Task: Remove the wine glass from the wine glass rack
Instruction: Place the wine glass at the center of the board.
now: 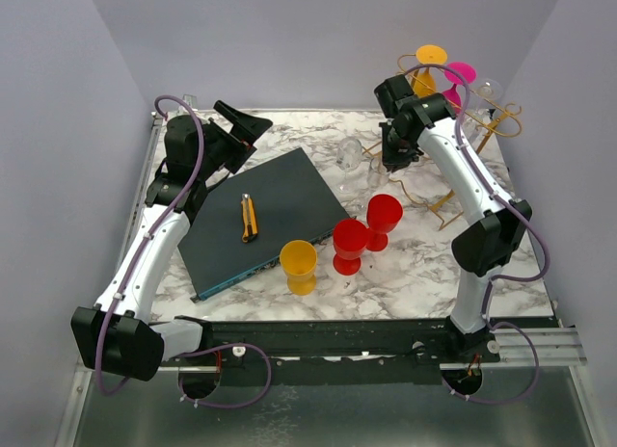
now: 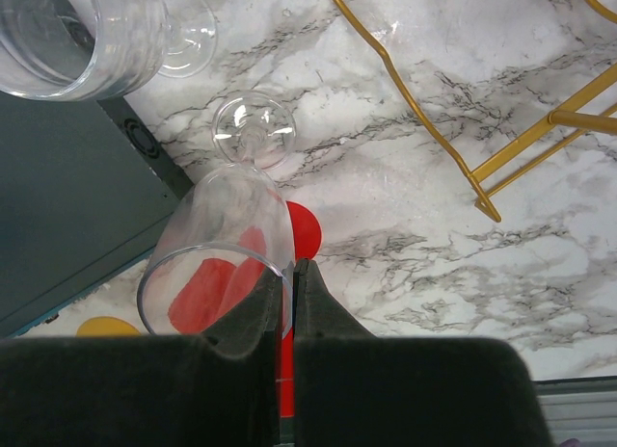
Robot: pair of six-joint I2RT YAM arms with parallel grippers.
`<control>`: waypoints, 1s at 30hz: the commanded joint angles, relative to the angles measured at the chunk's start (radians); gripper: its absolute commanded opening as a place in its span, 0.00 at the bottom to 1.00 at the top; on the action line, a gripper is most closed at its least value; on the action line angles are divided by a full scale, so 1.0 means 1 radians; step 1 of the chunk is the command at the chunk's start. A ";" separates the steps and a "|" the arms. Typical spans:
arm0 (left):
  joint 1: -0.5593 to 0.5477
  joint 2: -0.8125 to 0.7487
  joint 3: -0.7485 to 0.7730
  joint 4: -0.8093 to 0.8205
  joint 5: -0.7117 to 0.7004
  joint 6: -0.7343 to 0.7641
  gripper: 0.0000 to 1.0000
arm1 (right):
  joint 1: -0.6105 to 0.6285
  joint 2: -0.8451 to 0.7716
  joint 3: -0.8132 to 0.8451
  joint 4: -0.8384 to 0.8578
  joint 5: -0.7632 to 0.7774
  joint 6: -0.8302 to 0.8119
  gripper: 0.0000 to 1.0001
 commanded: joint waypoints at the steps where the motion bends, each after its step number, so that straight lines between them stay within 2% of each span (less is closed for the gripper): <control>1: 0.010 -0.020 0.025 -0.015 0.005 0.024 0.99 | -0.005 0.024 0.001 0.020 -0.020 -0.011 0.05; 10: 0.016 -0.020 0.023 -0.016 0.010 0.027 0.99 | -0.005 0.046 0.018 0.008 -0.015 -0.012 0.10; 20: 0.021 -0.010 0.036 -0.048 0.029 0.044 0.99 | -0.005 0.075 0.108 -0.019 -0.021 -0.004 0.33; 30: 0.023 -0.013 0.041 -0.054 0.030 0.059 0.99 | -0.005 0.061 0.199 -0.070 -0.018 0.018 0.42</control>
